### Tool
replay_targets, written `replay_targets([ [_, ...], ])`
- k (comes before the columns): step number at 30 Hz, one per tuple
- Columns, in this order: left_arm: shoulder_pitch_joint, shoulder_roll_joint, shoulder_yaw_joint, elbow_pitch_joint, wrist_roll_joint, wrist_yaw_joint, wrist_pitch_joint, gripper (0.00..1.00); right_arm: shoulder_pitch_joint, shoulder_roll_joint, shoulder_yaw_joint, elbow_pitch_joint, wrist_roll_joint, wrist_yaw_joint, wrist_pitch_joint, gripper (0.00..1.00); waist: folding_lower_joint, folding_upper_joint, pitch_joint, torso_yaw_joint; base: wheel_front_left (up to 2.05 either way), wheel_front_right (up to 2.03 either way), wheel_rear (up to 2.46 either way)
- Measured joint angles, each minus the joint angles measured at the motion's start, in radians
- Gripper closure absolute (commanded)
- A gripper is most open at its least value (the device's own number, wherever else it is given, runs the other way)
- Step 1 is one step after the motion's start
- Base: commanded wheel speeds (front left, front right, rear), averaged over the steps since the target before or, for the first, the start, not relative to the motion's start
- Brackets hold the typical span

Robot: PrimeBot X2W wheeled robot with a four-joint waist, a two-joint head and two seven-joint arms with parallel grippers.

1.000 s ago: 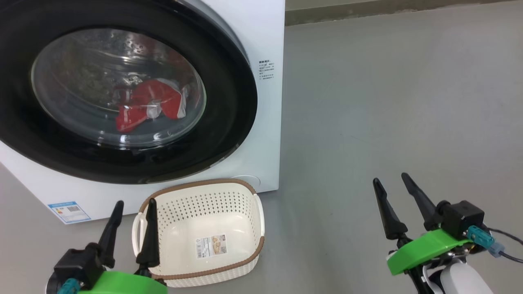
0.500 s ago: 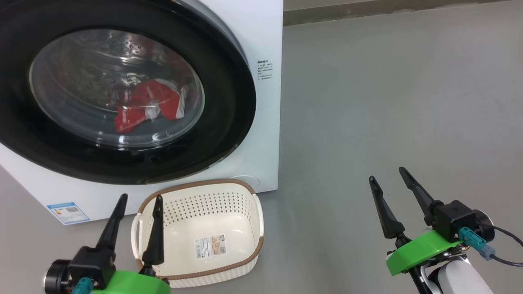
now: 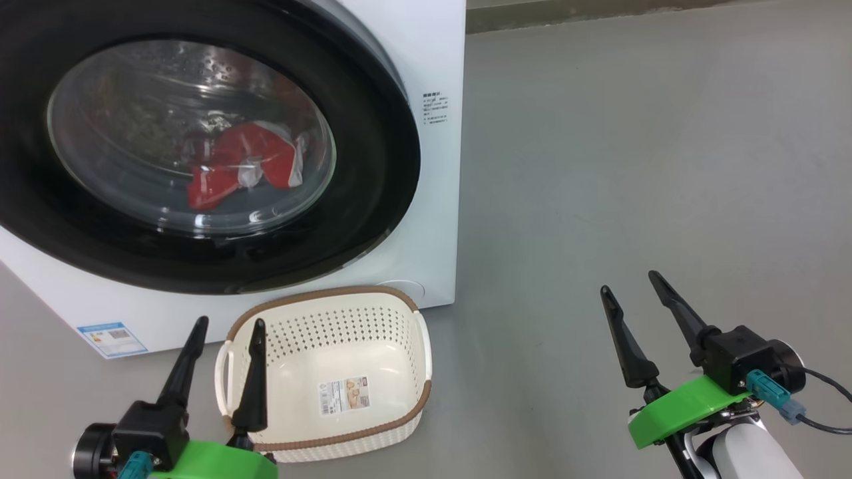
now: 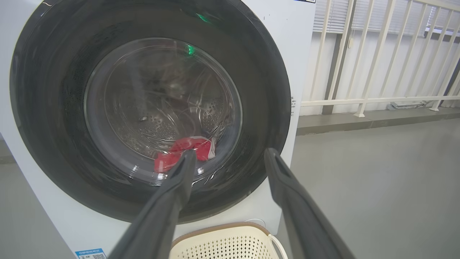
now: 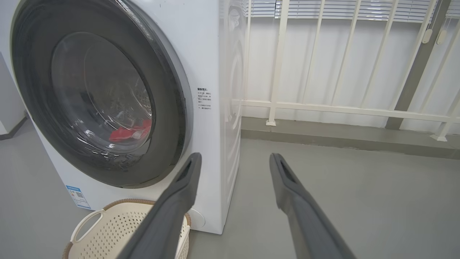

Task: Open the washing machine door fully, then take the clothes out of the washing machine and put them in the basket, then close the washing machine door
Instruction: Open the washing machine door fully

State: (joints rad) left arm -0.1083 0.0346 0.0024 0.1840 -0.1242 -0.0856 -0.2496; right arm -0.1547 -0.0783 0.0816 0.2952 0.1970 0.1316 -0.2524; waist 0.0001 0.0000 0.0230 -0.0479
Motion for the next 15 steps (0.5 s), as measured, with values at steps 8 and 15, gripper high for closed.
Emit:
replay_targets([
  [8, -0.008, 0.001, -0.004, -0.01, -0.019, 0.0, 0.0, 0.0, -0.035, -0.01, 0.021, -0.001, 0.0, 0.0, 0.0, 1.0, 0.0, 0.0, 0.029, 0.016, 0.0, 0.0, 0.0],
  [15, -0.045, 0.001, -0.012, -0.016, -0.055, 0.0, 0.0, 0.0, -0.105, -0.006, 0.01, 0.0, 0.089, 0.0, 0.0, 1.0, 0.0, 0.0, 0.078, 0.037, 0.0, 0.0, 0.0],
])
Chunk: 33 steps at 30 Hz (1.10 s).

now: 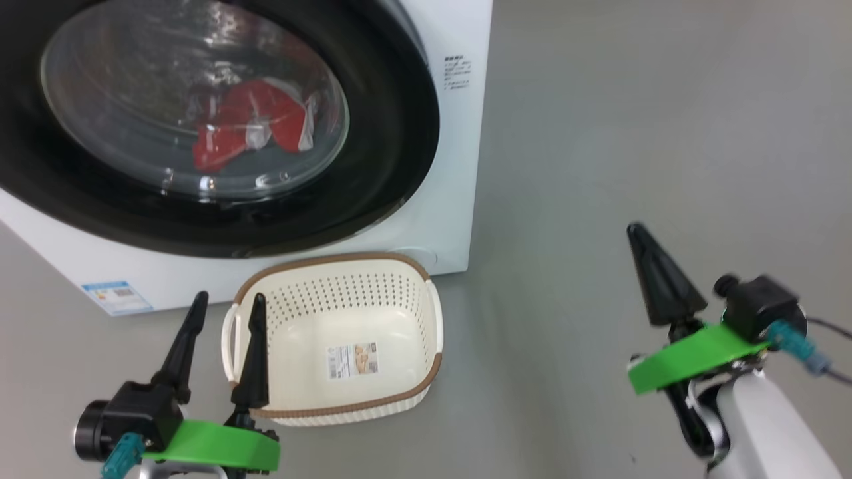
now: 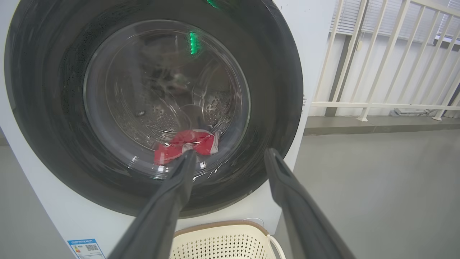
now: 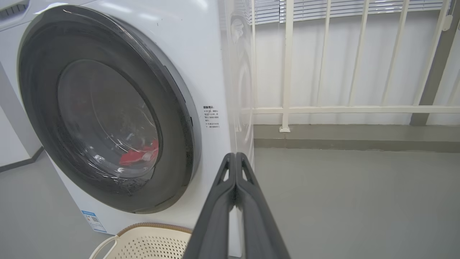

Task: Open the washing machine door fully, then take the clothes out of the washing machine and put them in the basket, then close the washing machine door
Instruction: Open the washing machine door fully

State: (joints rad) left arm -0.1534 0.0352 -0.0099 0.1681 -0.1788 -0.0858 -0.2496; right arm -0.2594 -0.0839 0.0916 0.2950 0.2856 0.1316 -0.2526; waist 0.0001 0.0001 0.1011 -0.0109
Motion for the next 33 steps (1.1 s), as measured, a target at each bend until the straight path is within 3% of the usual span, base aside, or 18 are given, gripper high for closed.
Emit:
replay_targets([
  [14, -0.058, 0.0, -0.023, -0.016, 0.0, -0.004, 0.0, 0.0, -0.211, 0.016, 0.021, 0.1, 0.495, 0.0, -0.003, 1.0, 0.0, 0.0, 0.1, 0.05, 0.0, 0.0, 0.0],
  [21, -0.08, 0.0, -0.03, -0.038, 0.0, -0.012, 0.0, 0.0, -0.335, -0.027, 0.088, 0.148, 0.76, 0.0, 0.009, 1.0, 0.0, 0.0, 0.156, 0.074, 0.0, 0.0, 0.0],
  [33, -0.133, -0.001, -0.034, -0.057, 0.0, -0.013, 0.0, 0.0, -0.509, -0.075, 0.115, 0.126, 1.135, 0.0, 0.179, 1.0, 0.0, 0.0, 0.259, 0.109, 0.0, 0.0, 0.0],
])
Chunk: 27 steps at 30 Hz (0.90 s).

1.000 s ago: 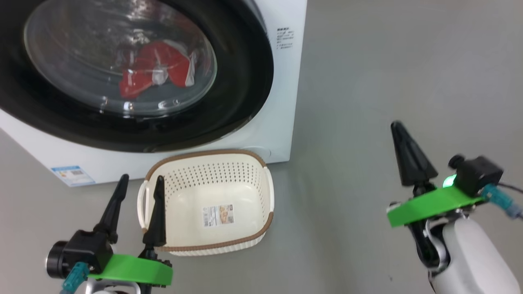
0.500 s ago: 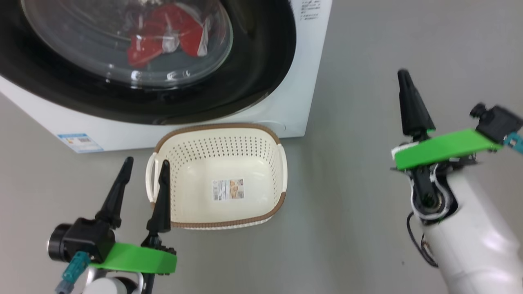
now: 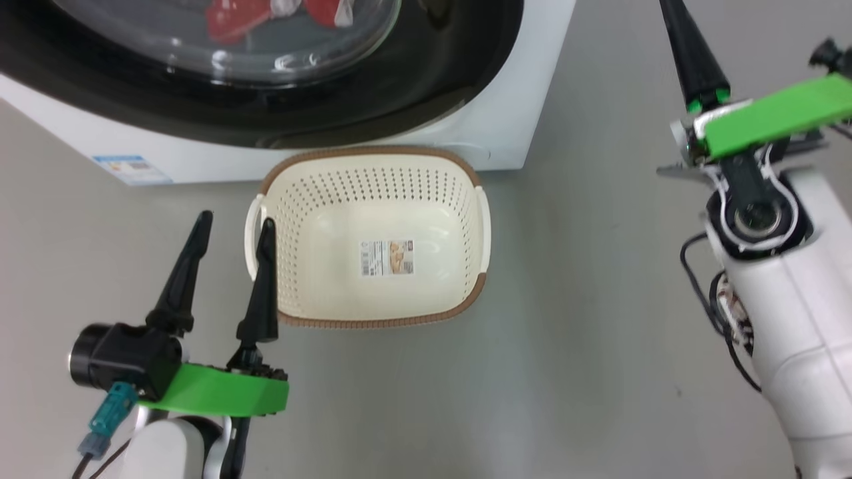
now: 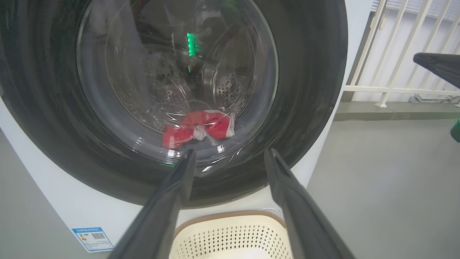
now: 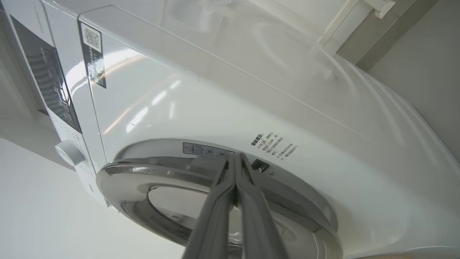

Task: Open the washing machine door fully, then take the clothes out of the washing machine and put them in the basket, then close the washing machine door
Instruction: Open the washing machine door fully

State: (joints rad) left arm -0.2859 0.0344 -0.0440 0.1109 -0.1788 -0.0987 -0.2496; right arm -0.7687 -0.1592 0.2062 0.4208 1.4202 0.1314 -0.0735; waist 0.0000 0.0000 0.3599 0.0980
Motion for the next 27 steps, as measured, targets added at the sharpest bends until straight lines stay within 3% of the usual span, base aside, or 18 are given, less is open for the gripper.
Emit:
replay_targets([
  [8, -0.031, -0.001, -0.011, -0.008, 0.0, -0.001, 0.0, 0.0, -0.132, -0.002, -0.015, 0.009, 0.195, 0.0, 0.199, 1.0, 0.0, 0.0, 0.082, 0.024, 0.0, 0.0, 0.0],
  [19, -0.068, -0.002, -0.016, -0.016, 0.002, -0.009, 0.0, 0.0, -0.243, -0.002, -0.041, 0.063, 0.288, 0.0, 0.409, 1.0, 0.0001, 0.0, 0.168, 0.056, 0.0, 0.0, 0.0],
  [27, -0.094, -0.003, -0.03, -0.021, 0.004, -0.015, 0.0, 0.0, -0.336, -0.006, -0.066, 0.076, 0.306, -0.001, 0.506, 1.0, 0.0, 0.0, 0.223, 0.071, 0.0, 0.0, 0.0],
])
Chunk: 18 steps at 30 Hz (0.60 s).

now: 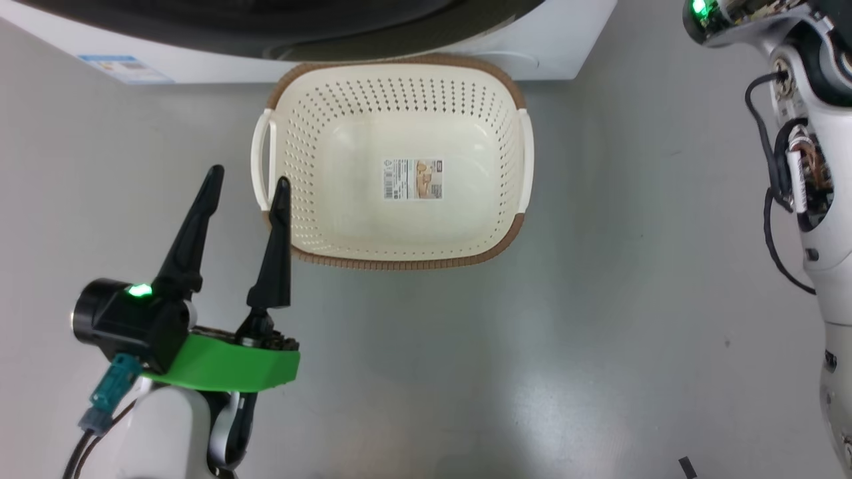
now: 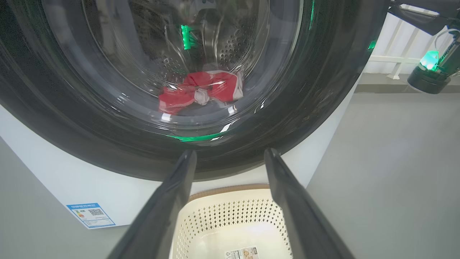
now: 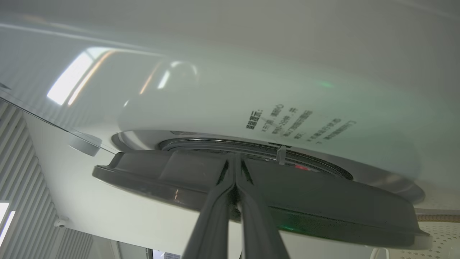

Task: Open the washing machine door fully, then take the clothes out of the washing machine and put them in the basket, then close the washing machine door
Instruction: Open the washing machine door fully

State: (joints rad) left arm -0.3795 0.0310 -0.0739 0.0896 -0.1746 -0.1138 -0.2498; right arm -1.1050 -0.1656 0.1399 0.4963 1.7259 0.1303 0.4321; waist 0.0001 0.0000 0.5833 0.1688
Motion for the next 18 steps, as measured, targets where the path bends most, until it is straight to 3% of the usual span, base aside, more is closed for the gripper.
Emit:
replay_targets([
  [18, -0.017, -0.005, -0.021, -0.007, 0.025, -0.001, 0.0, 0.0, -0.088, 0.006, -0.026, 0.023, -0.03, 0.0, 0.127, 1.0, 0.0, 0.0, 0.062, 0.034, 0.0, 0.0, 0.0],
])
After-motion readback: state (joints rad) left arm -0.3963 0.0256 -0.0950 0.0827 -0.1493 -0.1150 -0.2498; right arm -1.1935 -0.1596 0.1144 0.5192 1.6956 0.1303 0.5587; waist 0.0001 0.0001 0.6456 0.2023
